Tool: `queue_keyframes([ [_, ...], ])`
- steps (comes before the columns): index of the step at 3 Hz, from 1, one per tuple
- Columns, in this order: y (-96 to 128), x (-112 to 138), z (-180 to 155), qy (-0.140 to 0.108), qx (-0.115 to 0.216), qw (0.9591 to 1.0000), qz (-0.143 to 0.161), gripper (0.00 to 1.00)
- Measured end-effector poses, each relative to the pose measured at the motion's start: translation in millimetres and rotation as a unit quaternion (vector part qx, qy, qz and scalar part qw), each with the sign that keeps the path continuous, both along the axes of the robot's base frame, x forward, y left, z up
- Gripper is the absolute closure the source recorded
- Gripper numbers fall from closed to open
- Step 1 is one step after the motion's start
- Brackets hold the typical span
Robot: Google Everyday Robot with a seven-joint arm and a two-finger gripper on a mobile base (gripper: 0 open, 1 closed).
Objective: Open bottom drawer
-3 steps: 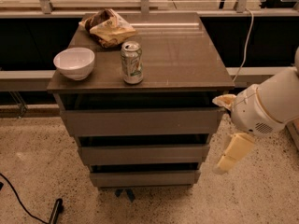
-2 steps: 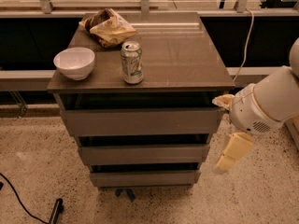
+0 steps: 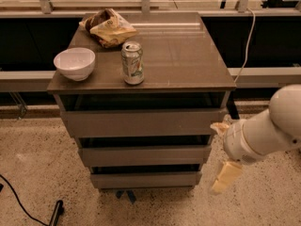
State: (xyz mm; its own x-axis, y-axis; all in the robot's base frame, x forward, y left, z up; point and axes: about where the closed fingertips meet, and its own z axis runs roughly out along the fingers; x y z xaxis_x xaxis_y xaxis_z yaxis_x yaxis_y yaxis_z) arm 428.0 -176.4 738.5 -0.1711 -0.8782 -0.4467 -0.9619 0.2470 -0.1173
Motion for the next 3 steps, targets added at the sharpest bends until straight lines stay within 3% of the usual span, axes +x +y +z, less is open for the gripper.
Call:
queue_keyframes([
  [1,1,18,-61,-0.042,0.029,0.9985,0.020,0.00],
  [2,0,52,-103,-0.111,0.065,0.9913,0.025,0.00],
  [3,0,65,-119,-0.137,0.073,0.9877,0.024,0.00],
])
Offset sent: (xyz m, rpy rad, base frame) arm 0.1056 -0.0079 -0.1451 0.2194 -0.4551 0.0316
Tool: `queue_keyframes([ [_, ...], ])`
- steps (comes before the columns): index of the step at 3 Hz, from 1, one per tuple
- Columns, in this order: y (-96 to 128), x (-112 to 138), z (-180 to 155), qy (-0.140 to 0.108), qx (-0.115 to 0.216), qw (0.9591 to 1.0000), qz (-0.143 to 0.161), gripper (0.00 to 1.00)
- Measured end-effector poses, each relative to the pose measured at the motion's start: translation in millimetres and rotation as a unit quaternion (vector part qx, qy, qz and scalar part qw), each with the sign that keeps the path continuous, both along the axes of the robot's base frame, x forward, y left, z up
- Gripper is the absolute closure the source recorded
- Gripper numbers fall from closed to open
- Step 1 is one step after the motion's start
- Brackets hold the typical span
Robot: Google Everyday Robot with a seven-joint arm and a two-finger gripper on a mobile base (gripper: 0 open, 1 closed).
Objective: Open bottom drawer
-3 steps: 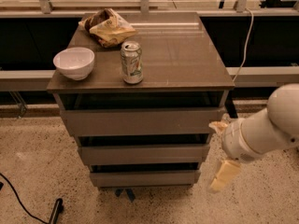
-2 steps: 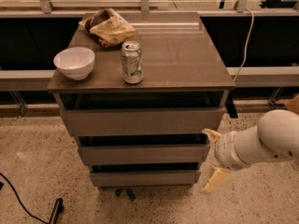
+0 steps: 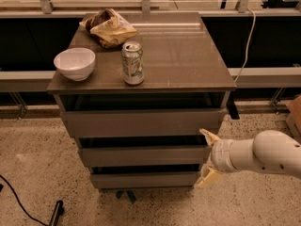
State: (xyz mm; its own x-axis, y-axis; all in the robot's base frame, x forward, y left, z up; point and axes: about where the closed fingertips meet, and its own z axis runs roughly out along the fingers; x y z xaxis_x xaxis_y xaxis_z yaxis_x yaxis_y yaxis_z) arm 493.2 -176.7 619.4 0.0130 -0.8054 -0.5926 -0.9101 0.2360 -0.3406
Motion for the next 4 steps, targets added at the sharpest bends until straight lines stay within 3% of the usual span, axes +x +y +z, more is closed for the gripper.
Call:
queue_keyframes([
  [2,9,3,-9,0.010,0.005,0.9998,0.014,0.00],
  [4,51,31,-82,-0.020,0.023,0.9974,0.065,0.00],
])
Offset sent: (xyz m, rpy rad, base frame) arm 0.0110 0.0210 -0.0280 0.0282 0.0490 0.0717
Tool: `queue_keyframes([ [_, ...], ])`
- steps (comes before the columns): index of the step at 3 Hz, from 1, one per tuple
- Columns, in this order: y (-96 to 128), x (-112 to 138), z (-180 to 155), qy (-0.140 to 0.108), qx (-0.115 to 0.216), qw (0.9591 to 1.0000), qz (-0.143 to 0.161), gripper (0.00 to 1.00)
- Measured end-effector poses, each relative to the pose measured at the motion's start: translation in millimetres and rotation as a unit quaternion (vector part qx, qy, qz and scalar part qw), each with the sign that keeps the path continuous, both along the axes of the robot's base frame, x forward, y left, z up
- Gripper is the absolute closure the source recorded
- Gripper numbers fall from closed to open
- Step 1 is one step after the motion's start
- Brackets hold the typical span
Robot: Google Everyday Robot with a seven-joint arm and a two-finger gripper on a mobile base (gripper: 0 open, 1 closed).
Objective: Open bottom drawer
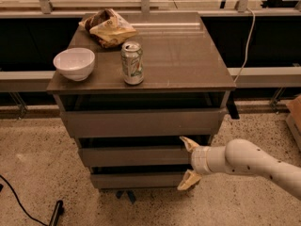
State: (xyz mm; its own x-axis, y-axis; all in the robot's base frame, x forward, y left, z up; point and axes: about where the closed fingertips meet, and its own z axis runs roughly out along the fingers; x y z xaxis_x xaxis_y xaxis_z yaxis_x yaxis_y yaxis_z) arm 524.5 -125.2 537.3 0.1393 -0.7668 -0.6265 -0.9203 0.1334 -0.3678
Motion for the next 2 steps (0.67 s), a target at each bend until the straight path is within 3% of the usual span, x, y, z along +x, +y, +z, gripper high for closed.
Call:
queue_keyframes([
  [1,5,6,-34,0.001,-0.001,0.9999,0.014,0.00],
  [2,5,7,-75,0.023,-0.013,0.9994,0.023,0.00],
])
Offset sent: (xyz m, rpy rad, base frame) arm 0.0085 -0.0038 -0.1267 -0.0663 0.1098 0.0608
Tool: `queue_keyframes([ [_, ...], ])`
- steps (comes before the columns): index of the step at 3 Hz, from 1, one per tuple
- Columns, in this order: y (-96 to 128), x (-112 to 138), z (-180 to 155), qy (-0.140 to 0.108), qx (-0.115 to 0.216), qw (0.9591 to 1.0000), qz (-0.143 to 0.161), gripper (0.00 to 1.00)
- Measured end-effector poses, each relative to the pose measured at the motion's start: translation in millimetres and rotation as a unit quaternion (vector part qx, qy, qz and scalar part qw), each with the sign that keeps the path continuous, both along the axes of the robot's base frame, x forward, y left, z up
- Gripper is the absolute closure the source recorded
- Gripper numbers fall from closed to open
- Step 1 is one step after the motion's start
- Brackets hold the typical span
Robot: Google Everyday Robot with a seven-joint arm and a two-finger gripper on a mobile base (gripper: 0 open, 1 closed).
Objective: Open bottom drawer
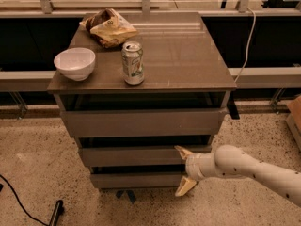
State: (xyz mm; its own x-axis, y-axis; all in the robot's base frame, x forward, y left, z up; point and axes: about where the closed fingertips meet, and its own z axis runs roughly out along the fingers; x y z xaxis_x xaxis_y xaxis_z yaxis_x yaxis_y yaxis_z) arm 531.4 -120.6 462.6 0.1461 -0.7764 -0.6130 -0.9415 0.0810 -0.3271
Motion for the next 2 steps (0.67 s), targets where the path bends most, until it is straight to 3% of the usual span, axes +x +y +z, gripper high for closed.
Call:
queue_keyframes([
  [2,-5,-8,-76,0.049,-0.006,0.9988,-0.007,0.30],
])
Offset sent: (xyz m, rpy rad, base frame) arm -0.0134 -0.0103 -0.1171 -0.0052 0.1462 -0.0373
